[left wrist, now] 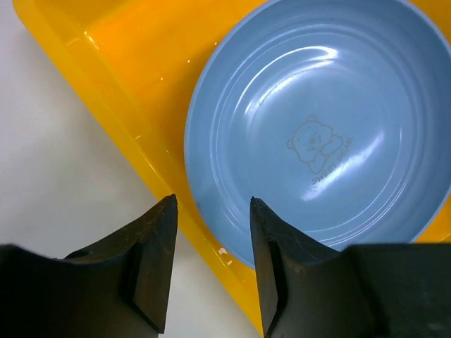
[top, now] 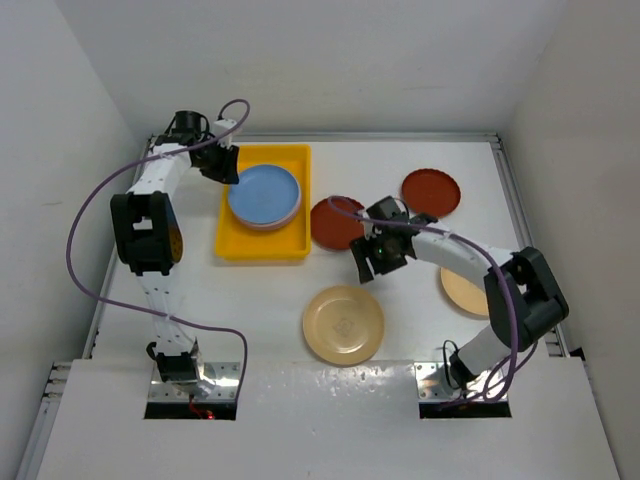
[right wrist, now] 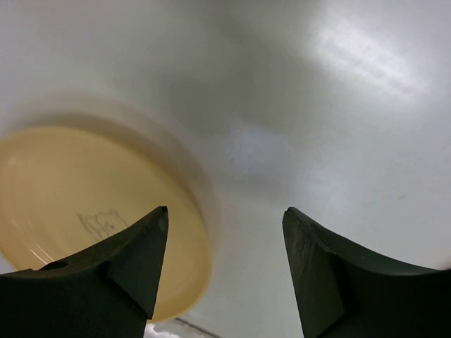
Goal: Place the plates into the plastic bin on the countertop
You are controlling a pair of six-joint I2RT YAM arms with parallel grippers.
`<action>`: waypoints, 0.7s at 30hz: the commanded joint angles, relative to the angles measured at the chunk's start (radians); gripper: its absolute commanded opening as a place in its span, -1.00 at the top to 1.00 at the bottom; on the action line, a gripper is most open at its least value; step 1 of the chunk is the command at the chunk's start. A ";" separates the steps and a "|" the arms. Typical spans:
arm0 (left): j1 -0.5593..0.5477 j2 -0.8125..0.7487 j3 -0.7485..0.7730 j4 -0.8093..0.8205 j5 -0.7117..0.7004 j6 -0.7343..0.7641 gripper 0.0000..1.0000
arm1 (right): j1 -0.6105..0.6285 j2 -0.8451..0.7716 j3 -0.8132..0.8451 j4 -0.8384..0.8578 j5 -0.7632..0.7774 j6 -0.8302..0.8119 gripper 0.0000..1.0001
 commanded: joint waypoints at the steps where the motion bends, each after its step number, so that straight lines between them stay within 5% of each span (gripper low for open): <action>1: -0.023 -0.045 -0.013 -0.019 -0.048 0.027 0.04 | 0.030 -0.045 -0.084 0.046 -0.035 0.016 -0.32; 7: -0.032 -0.089 0.016 -0.028 -0.061 0.016 0.01 | 0.090 0.010 -0.152 0.118 -0.024 0.047 -0.23; 11: -0.032 -0.149 0.007 -0.028 -0.061 0.016 0.01 | 0.113 0.046 -0.175 0.129 -0.053 0.059 0.08; 15: -0.023 -0.201 -0.062 -0.028 -0.061 0.016 0.01 | 0.118 0.035 -0.219 0.138 -0.033 0.069 0.78; 17: -0.003 -0.214 -0.075 -0.038 -0.061 0.016 0.01 | 0.118 0.015 -0.225 0.120 -0.013 0.064 0.97; 21: 0.019 -0.223 -0.076 -0.038 -0.061 0.007 0.01 | 0.118 -0.046 -0.189 0.035 -0.013 0.000 1.00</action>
